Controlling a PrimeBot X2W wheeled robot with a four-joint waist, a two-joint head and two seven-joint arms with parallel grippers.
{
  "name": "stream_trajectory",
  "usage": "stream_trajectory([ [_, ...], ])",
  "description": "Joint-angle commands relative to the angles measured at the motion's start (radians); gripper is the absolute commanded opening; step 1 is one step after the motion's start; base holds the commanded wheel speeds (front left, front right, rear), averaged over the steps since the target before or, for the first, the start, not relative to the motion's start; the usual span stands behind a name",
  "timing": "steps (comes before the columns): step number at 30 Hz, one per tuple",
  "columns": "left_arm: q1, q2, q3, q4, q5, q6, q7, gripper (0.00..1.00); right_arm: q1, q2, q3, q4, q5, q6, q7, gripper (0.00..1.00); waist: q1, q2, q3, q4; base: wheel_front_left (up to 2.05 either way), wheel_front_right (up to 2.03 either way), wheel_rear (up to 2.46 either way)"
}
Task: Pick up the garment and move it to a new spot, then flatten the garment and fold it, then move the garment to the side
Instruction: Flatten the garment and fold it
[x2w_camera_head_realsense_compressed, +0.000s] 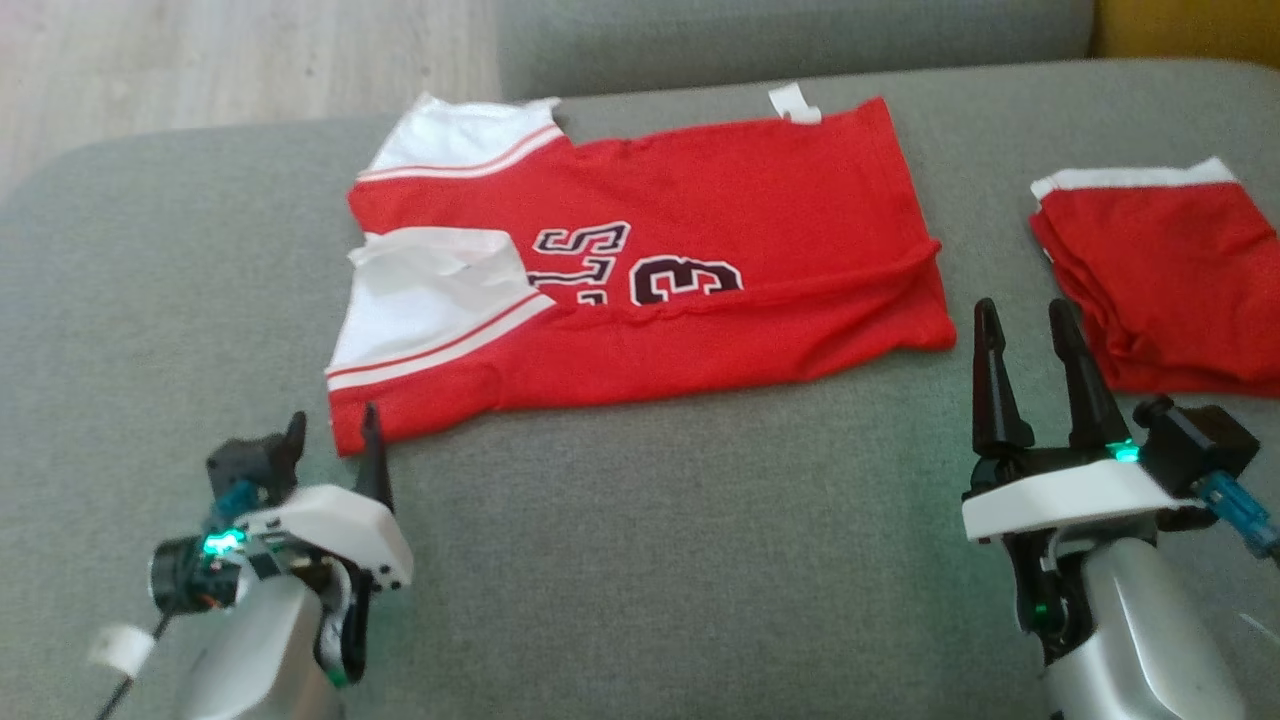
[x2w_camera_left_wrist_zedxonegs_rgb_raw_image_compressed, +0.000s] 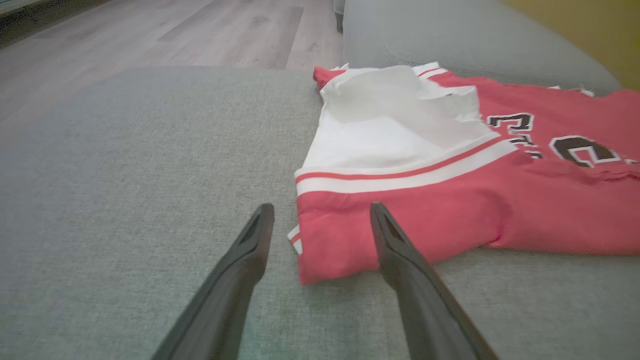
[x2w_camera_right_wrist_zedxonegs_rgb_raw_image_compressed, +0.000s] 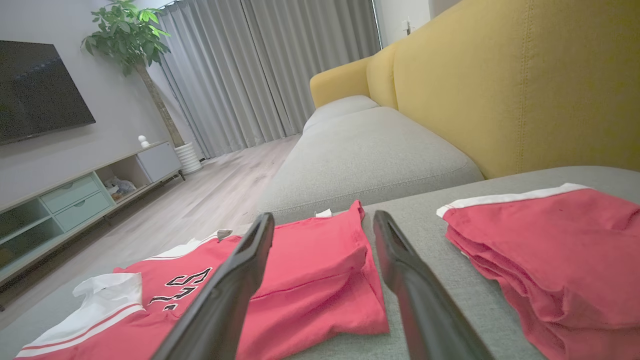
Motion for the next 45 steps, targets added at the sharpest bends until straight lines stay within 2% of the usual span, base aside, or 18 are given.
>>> stream_trajectory([
  [1, -0.072, 0.035, 0.037, 0.012, -0.005, 0.001, 0.013, 1.00, -0.042, 0.002, 0.024, -0.044, -0.002, -0.001, 0.003, 1.00, -0.0001, -0.0001, 0.030, -0.018, 0.00, 0.00, 0.00],
  [12, -0.193, 0.044, 0.019, 0.223, -0.020, -0.031, 0.118, 1.00, -0.069, 0.002, 0.050, -0.059, 0.023, -0.001, -0.011, 1.00, -0.0001, -0.0001, 0.105, -0.045, 0.00, 0.00, 0.00],
  [13, -0.197, 0.042, 0.011, 0.238, -0.021, -0.042, 0.139, 0.15, -0.070, 0.002, 0.050, -0.056, 0.024, -0.001, -0.012, 1.00, -0.0001, -0.0001, 0.106, -0.046, 0.00, 0.00, 0.00],
  [14, -0.201, 0.041, 0.005, 0.248, -0.021, -0.050, 0.149, 0.00, -0.071, 0.002, 0.049, -0.053, 0.026, -0.001, -0.014, 1.00, -0.0001, -0.0001, 0.107, -0.046, 0.00, 0.00, 0.00],
  [22, -0.229, 0.041, -0.015, 0.243, 0.004, -0.050, 0.058, 0.00, -0.081, 0.002, -0.007, 0.025, -0.033, -0.001, 0.001, 1.00, -0.0001, -0.0001, 0.085, -0.020, 0.00, 0.00, 0.00],
  [31, -0.291, 0.041, -0.061, 0.107, 0.057, -0.092, -0.116, 0.00, -0.185, 0.002, -0.071, 0.198, -0.071, -0.001, 0.162, 1.00, -0.0001, -0.0001, 0.070, 0.033, 0.00, 0.00, 0.00],
  [38, -0.299, 0.037, -0.095, 0.000, 0.084, -0.098, -0.136, 0.00, -0.318, 0.002, -0.121, 0.415, -0.102, -0.001, 0.257, 1.00, -0.0001, -0.0001, 0.089, 0.060, 0.00, 0.00, 0.00],
  [45, -0.289, 0.036, -0.113, -0.064, 0.087, -0.090, -0.117, 0.00, -0.431, 0.002, -0.153, 0.619, -0.185, -0.001, 0.273, 1.00, -0.0001, -0.0001, 0.117, 0.082, 0.00, 0.00, 0.00],
])
